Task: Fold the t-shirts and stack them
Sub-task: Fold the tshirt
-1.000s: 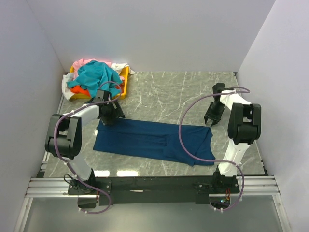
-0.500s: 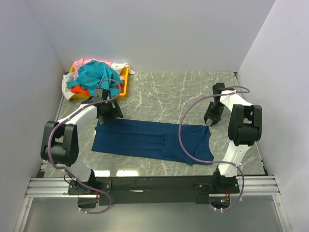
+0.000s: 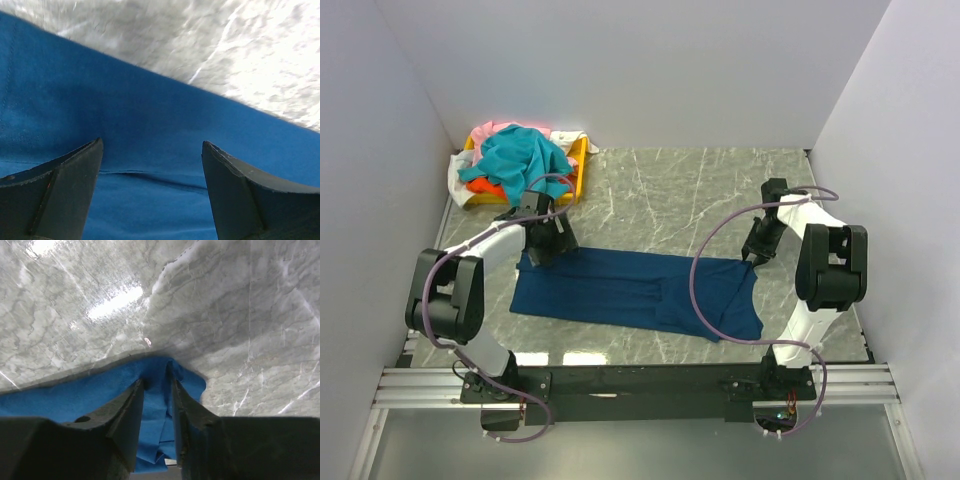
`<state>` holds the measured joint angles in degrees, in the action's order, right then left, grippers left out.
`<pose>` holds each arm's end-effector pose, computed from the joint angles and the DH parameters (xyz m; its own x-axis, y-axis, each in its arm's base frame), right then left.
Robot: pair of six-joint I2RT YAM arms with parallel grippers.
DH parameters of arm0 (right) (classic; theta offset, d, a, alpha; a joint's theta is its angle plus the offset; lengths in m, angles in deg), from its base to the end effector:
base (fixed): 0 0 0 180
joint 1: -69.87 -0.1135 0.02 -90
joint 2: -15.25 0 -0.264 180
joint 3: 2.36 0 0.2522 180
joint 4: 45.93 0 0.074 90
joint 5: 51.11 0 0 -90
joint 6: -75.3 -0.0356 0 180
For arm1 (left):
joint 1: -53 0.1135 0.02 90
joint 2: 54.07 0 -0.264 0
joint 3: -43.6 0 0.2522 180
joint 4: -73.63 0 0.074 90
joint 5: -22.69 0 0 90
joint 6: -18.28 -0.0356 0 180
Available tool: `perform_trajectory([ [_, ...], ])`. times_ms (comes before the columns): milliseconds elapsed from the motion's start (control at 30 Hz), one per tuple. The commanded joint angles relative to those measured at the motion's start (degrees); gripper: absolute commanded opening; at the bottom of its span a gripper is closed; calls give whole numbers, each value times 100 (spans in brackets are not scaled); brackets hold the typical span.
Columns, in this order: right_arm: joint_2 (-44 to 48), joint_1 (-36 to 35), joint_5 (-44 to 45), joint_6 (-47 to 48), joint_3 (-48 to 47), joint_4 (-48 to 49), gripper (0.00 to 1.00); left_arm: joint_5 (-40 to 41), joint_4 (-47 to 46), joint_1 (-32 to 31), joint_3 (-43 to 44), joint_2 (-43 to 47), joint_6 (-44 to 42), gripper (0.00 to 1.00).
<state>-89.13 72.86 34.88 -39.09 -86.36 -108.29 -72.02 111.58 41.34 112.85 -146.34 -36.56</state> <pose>0.3355 -0.0150 0.1728 -0.8844 0.4587 -0.0864 0.4484 0.8863 0.1154 0.3086 -0.0667 0.1829 -0.8385 -0.4130 -0.3554 -0.2965 0.8932 -0.3381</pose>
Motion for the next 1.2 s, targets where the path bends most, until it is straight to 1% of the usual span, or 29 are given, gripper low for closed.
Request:
perform_trajectory([
  [0, -12, -43, -12, -31, 10, 193, 33, -118, -274, 6, -99, -45, 53, 86],
  [100, -118, -43, 58, -49, -51, 237, 29, -118, -361, 15, -205, -168, 35, 86],
  [133, -153, -43, 76, -40, -78, 237, 24, -109, -371, 15, -231, -203, 35, 86],
  [167, -214, -43, 111, -49, -130, 263, 22, -100, -388, 15, -266, -239, 35, 86],
  [200, -258, -43, 120, -32, -165, 272, 16, -74, -440, 15, -292, -291, 44, 86],
  [300, -443, -44, 172, -32, -349, 263, 6, 14, -511, 15, -371, -397, 26, 86],
  [400, -636, -52, 181, -40, -578, 254, 1, 154, -529, 32, -389, -493, 9, 86],
  [533, -899, -52, 199, -40, -982, 176, 0, 58, -660, 41, -337, -503, 18, 86],
  [667, -1268, -70, 190, -40, -1675, -26, 0, -100, -670, 15, -187, -406, -35, 86],
  [800, -1489, -122, 94, 30, -2213, -185, 0, -91, -617, -178, -20, -20, -149, 88],
  [867, -1480, -166, -73, 100, -2414, -246, 9, -118, -582, -345, 85, 138, -176, 88],
  [900, -1454, -184, -117, 135, -2485, -273, 19, -179, -521, -407, 120, 313, -176, 88],
  [967, -1340, -202, -214, 223, -2678, -421, 29, -241, -494, -600, 191, 507, -211, 89],
  [1000, -1296, -202, -249, 249, -2732, -475, 37, -319, -485, -670, 208, 682, -237, 89],
  [1100, -989, -202, -223, 329, -2829, -677, 47, -548, -537, -943, 200, 912, -404, 89],
  [1133, -744, -202, -206, 346, -2803, -721, 47, -853, -555, -1074, 182, 930, -465, 89],
  [1167, -603, -202, -197, 346, -2672, -791, 47, -987, -564, -1127, 182, 921, -588, 89],
])
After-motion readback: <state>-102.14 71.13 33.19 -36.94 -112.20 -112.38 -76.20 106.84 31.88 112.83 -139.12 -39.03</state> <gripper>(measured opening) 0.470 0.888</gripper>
